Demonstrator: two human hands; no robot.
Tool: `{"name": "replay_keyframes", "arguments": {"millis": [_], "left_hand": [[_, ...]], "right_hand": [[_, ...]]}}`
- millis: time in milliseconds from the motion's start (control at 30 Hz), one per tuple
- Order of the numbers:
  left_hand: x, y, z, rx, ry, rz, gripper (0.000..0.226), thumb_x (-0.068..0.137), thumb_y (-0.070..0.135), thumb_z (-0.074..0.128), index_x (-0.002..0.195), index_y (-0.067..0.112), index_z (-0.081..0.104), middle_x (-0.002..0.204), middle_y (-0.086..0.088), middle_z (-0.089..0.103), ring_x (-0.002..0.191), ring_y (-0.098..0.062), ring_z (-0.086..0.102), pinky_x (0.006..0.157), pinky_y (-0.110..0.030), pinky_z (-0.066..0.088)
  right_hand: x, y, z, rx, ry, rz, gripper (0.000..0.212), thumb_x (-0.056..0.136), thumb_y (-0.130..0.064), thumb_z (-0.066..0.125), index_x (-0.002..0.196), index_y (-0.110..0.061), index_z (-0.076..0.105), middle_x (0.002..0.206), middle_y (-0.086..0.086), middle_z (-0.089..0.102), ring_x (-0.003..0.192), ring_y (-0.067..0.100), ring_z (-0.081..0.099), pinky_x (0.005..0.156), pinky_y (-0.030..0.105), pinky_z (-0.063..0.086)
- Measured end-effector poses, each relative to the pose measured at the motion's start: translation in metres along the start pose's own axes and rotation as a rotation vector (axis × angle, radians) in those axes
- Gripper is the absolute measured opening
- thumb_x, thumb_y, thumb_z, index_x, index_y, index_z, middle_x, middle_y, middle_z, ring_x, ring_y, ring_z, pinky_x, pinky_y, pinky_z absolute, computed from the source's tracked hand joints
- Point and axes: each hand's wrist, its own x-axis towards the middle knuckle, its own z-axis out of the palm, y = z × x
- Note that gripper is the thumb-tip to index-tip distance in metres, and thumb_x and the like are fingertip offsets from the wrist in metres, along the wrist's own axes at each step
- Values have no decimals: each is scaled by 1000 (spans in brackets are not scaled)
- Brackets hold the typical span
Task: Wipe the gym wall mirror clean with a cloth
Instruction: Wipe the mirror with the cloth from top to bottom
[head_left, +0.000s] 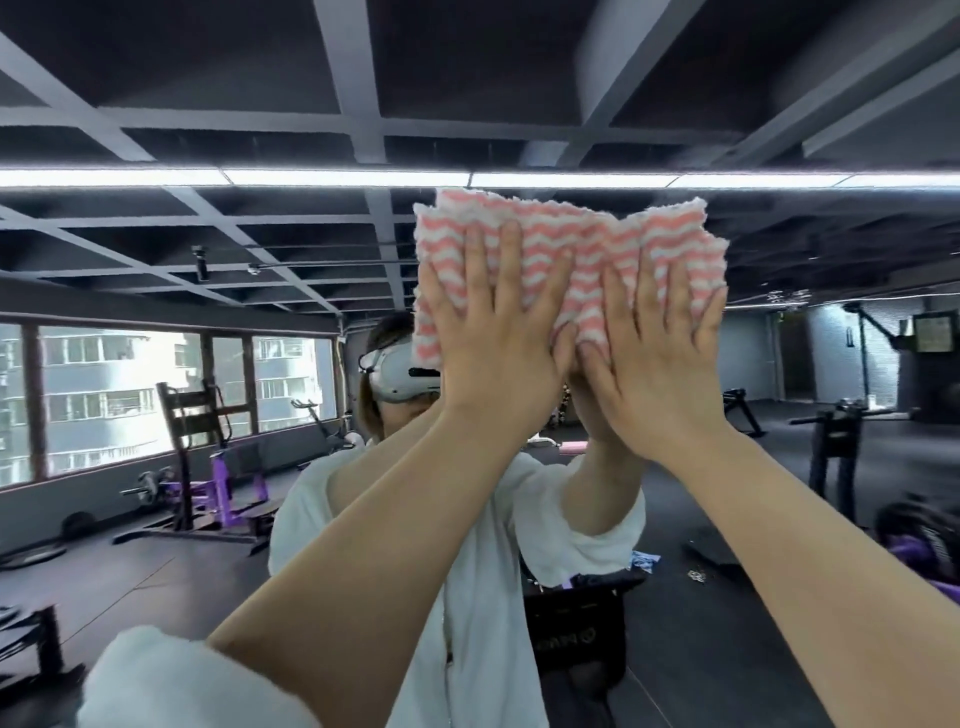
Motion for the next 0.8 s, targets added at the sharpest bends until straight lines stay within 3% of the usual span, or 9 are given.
{"name": "replay_keyframes", "arguments": {"millis": [67, 200, 333, 433, 500, 600, 667, 800], "left_hand": [[0, 12, 3, -4, -23, 40, 63, 91, 52, 4, 152, 34, 1, 160, -12, -8, 145, -37, -9, 106, -60, -17], [-10, 37, 9, 23, -14, 159, 62, 93, 48, 4, 152, 31, 11, 160, -11, 2, 146, -37, -1, 107, -60, -15], [-25, 39, 15, 29, 50, 227, 58, 93, 45, 20, 144, 26, 40, 153, -9, 33, 141, -33, 26, 112, -57, 7], [-33, 27, 16, -35, 94, 259, 55, 94, 42, 27, 140, 21, 47, 148, -8, 41, 138, -33, 34, 111, -57, 13], [-36, 15, 15, -47, 96, 257, 54, 94, 41, 29, 141, 20, 46, 148, -8, 41, 138, -33, 34, 111, -58, 12], [-42, -7, 13, -64, 93, 221, 53, 95, 39, 30, 142, 19, 45, 149, -9, 40, 138, -34, 33, 112, -59, 11], [-48, -24, 11, -66, 98, 185, 53, 96, 39, 30, 143, 19, 43, 150, -10, 38, 139, -35, 32, 111, -60, 11], [-65, -65, 6, -45, 123, 116, 52, 96, 38, 32, 144, 18, 40, 151, -11, 35, 140, -36, 28, 112, -60, 8]], "right_hand": [[-6, 12, 0, 12, -30, 32, 71, 94, -51, 17, 153, -11, 18, 158, 22, 15, 144, 44, 10, 113, 54, -6], [-34, 24, 4, 109, -83, 162, 74, 92, -53, 12, 153, -11, 12, 159, 21, 7, 146, 41, 2, 115, 54, -1], [-63, 11, 5, 208, -100, 276, 74, 92, -52, 10, 153, -11, 9, 160, 19, 2, 147, 34, -4, 117, 50, -5], [-71, -10, 3, 334, -117, 295, 77, 88, -54, 10, 153, -12, 3, 160, 14, -7, 147, 23, -15, 118, 39, -13], [-71, -22, 0, 458, -85, 280, 77, 89, -52, 17, 153, -11, 11, 160, 6, -4, 143, 9, -18, 117, 32, -16], [-64, -40, -6, 631, -22, 311, 62, 91, -39, 36, 145, -9, 34, 154, -7, 9, 138, -3, -8, 120, 40, -4], [-58, -56, -5, 617, 5, 290, 56, 92, -35, 38, 143, -10, 37, 158, 6, 16, 144, 6, -1, 120, 44, -1], [-51, -100, 7, 416, 67, 163, 56, 94, -34, 30, 148, -22, 23, 156, 18, 21, 144, 29, 6, 115, 47, -1]]}}
